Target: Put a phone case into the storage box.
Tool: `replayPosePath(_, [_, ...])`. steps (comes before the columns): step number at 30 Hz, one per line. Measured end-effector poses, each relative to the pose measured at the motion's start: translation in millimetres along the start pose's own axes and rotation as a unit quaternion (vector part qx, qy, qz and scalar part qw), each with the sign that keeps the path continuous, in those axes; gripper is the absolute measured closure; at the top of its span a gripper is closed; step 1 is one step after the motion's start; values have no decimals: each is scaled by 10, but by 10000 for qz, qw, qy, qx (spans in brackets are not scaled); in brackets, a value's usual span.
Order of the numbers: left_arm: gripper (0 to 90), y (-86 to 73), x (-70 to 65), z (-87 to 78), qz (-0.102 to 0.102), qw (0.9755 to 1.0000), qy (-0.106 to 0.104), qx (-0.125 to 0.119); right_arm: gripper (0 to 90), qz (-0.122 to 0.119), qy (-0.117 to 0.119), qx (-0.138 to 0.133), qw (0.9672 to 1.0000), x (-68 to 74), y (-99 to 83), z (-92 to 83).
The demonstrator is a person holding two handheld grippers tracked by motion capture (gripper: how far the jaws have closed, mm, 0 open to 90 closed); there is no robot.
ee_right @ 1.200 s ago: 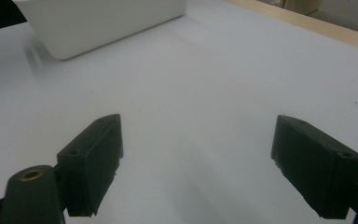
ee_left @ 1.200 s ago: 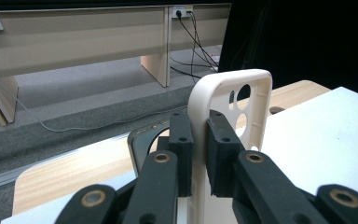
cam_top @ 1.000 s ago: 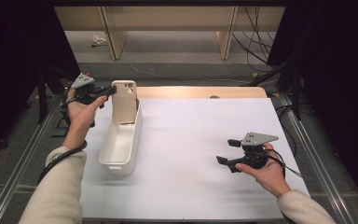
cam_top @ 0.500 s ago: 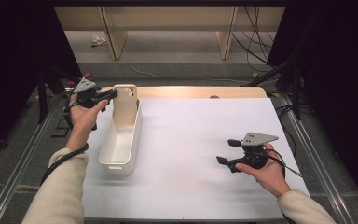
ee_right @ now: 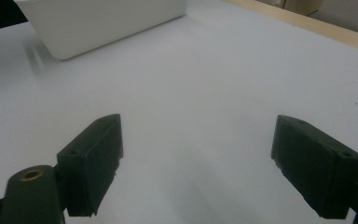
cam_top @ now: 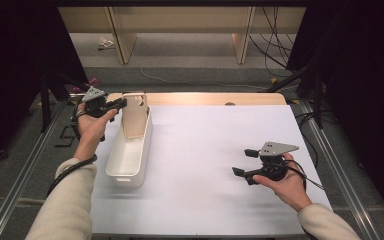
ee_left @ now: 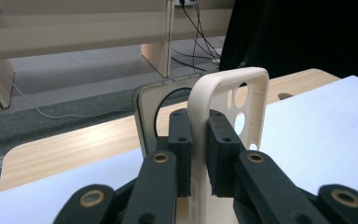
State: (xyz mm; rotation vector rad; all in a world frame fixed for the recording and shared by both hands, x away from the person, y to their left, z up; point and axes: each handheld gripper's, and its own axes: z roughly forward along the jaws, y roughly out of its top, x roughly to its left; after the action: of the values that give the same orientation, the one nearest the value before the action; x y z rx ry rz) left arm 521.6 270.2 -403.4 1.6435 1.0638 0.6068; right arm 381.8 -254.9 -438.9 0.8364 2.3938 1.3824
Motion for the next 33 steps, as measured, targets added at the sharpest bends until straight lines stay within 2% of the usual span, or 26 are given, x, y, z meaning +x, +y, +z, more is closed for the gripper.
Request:
replayPosePath(14, [795,-19,32,41,3,9999,89,129,176,2,2,-4,10000,-1,-2,4])
replayPosePath(24, [781,5,43,64,141,9995,125,241,176,-1,7,3,10000,0,-3,4])
replayPosePath(33, [765,55,39,109,338,9980,295,453,176,5,12,25,10000,-2,-8,12])
